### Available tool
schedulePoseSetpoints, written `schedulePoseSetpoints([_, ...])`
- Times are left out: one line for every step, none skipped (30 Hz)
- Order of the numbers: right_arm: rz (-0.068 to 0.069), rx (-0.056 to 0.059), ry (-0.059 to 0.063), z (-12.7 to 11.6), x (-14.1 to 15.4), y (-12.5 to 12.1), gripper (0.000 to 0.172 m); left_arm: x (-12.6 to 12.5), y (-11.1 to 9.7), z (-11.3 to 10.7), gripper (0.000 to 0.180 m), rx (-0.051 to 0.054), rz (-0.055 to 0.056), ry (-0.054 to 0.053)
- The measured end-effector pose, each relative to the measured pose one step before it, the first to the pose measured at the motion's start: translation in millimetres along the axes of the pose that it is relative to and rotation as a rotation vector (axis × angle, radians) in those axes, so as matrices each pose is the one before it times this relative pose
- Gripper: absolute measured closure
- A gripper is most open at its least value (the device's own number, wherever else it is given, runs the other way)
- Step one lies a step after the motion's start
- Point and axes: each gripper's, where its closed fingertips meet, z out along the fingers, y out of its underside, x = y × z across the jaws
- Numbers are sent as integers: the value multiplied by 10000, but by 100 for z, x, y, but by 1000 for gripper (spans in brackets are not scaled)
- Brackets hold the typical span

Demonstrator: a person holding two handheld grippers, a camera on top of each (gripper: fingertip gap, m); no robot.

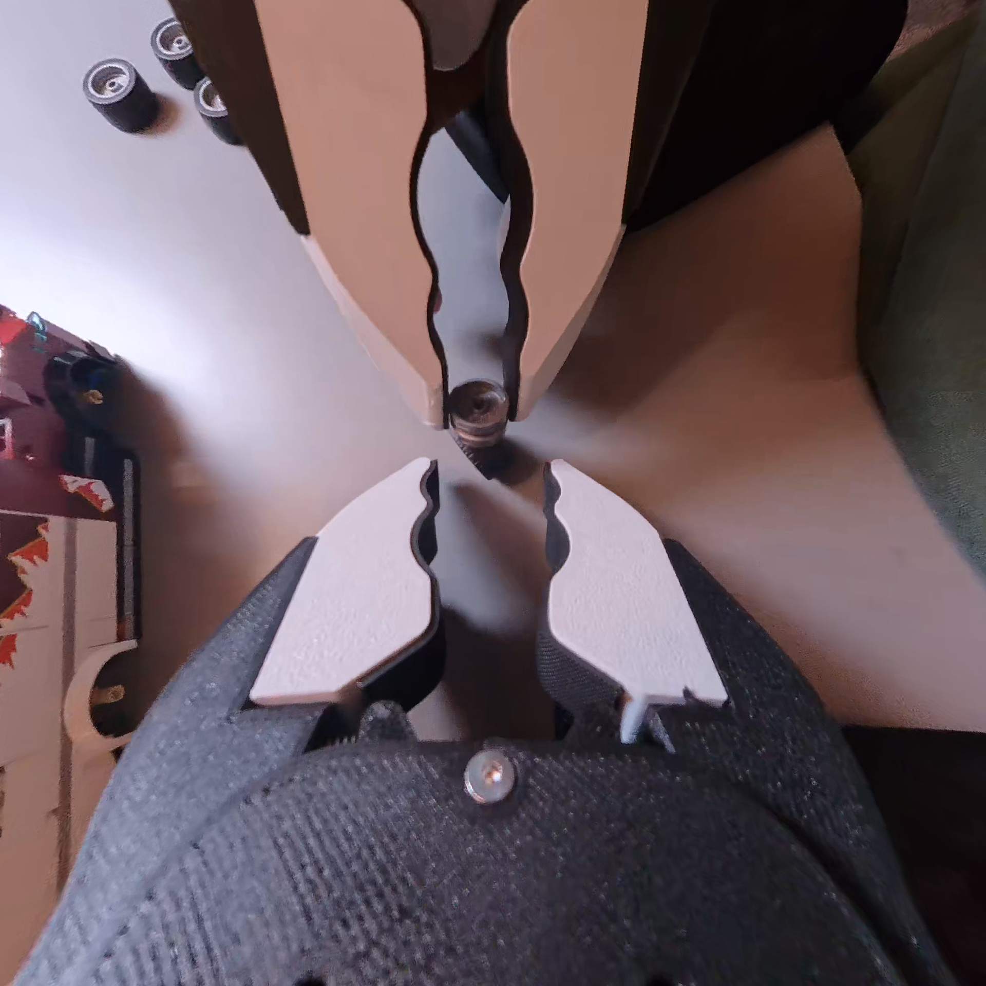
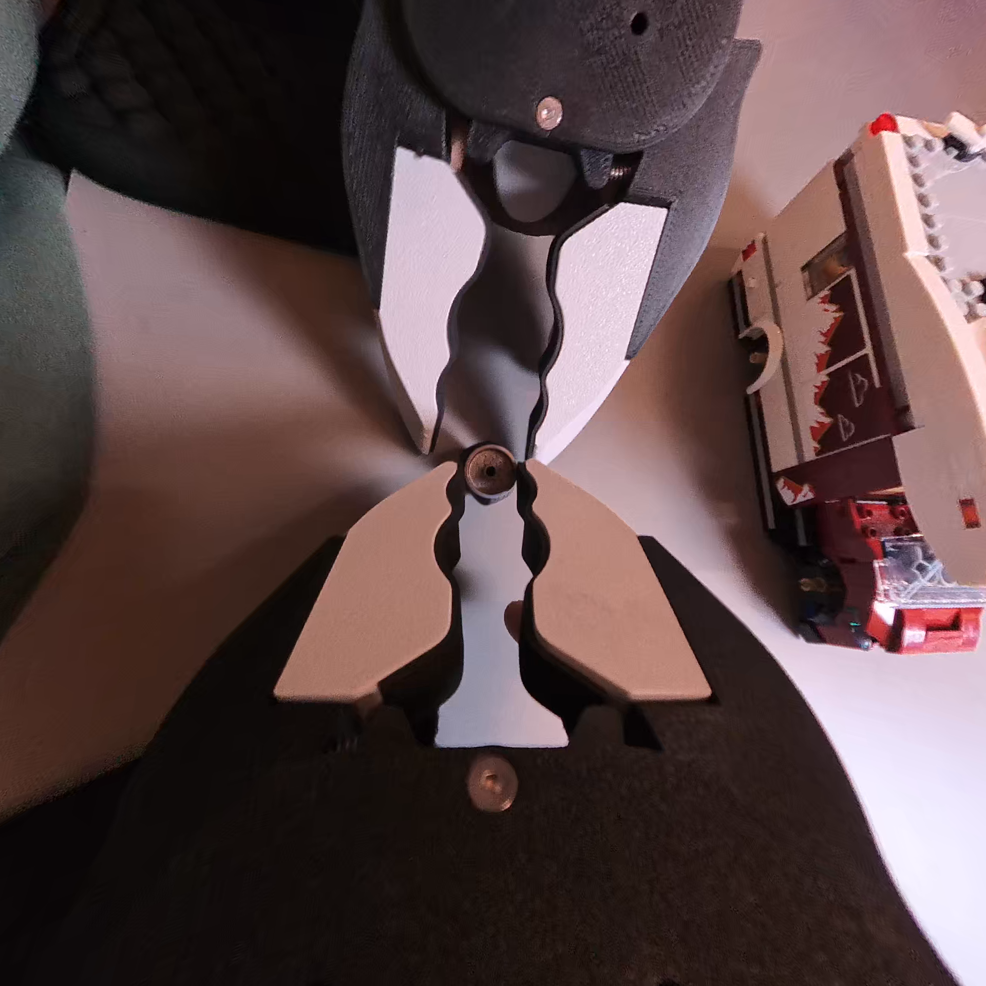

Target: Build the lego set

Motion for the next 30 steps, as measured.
schedulePoseSetpoints([63, 30, 155, 151, 404, -155, 154, -167, 206, -135, 143, -99, 54, -130])
schedulePoseSetpoints([61, -8, 97, 207, 389, -99, 154, -215, 207, -220, 141, -76, 3, -116])
schedulePoseSetpoints([59, 1, -26, 284, 230, -65, 154, -293, 89, -257, 140, 24, -55, -126])
schedulePoseSetpoints([40, -5, -46, 370, 203, -10, 154, -330, 23, -257, 140, 83, -113, -111])
schedulePoseSetpoints([30, -29, 81, 389, 397, 72, 154, -346, 36, -177, 140, 89, -128, -97])
schedulePoseSetpoints([25, -53, 26, 276, 309, 109, 154, -285, 135, -65, 140, 58, -119, -42])
schedulePoseSetpoints([76, 44, -90, 26, 114, -21, 154, -260, 207, 21, 140, 20, -125, -33])
schedulePoseSetpoints([144, 146, -27, -191, 162, -157, 154, -205, 129, 64, 140, 61, -95, -49])
schedulePoseSetpoints([149, 154, 18, -340, 181, -162, 154, -24, 40, 69, 140, 113, -41, 20])
schedulePoseSetpoints([119, 97, 53, -417, 179, -62, 154, 32, 112, 87, 140, 27, -29, 49])
schedulePoseSetpoints([68, 45, 102, -419, 194, 36, 154, -23, 136, 114, 139, -39, 6, 4])
schedulePoseSetpoints([34, 11, 114, -388, 159, 124, 154, 37, -138, 60, 140, 111, -20, 54])
schedulePoseSetpoints([31, -31, 57, -319, 18, 187, 154, 15, -37, 106, 140, 8, 0, 30])
schedulePoseSetpoints([37, -38, -6, -226, -117, 196, 154, -30, -79, 91, 141, 32, -8, 4])
schedulePoseSetpoints([40, -25, -42, -139, -203, 161, 154, 7, -60, 76, 143, 4, -37, 29])
schedulePoseSetpoints([31, -33, -71, -38, -262, 127, 154, 36, -80, 79, 146, 6, 2, 29])
schedulePoseSetpoints([-5, -32, -66, 50, -271, 85, 155, 40, -94, 95, 149, 24, 35, 11])
schedulePoseSetpoints([-40, -16, -34, 99, -224, 1, 154, 4, -108, 113, 152, 19, 36, -22])
schedulePoseSetpoints([-49, -47, -33, 156, -183, -13, 154, 4, -101, 118, 156, 1, 26, -17])
schedulePoseSetpoints([-33, -78, -7, 193, -87, -19, 154, -21, -134, 136, 156, 5, -15, -33])
schedulePoseSetpoints([-14, -65, -19, 215, -36, -52, 154, 3, -139, 146, 156, 21, -11, -19])
schedulePoseSetpoints([19, -62, -65, 237, -51, -68, 154, 65, -140, 146, 156, 41, 13, 0])
schedulePoseSetpoints([23, -90, -88, 241, -77, -2, 155, 89, -135, 133, 156, 51, 29, 9])
schedulePoseSetpoints([0, -127, -35, 239, 10, 102, 154, 126, -77, 74, 156, 26, 39, 30])
schedulePoseSetpoints([-22, -178, -33, 235, 31, 215, 154, 76, -18, 16, 156, 19, 26, 9])
schedulePoseSetpoints([-5, -197, -56, 189, 7, 267, 154, 70, 54, -36, 155, 8, 6, 25])
schedulePoseSetpoints([50, -96, -66, 142, 0, 133, 154, 106, 53, -65, 153, 30, -8, 72])
schedulePoseSetpoints([113, 57, -105, 43, -62, -137, 154, 11, 38, -37, 151, 35, -27, -1])
schedulePoseSetpoints([88, -13, -90, 34, -58, -65, 154, -6, 25, -37, 149, 34, -16, -10])
schedulePoseSetpoints([12, -47, -31, 67, -16, -3, 154, 13, 25, -14, 148, 21, -3, -4])
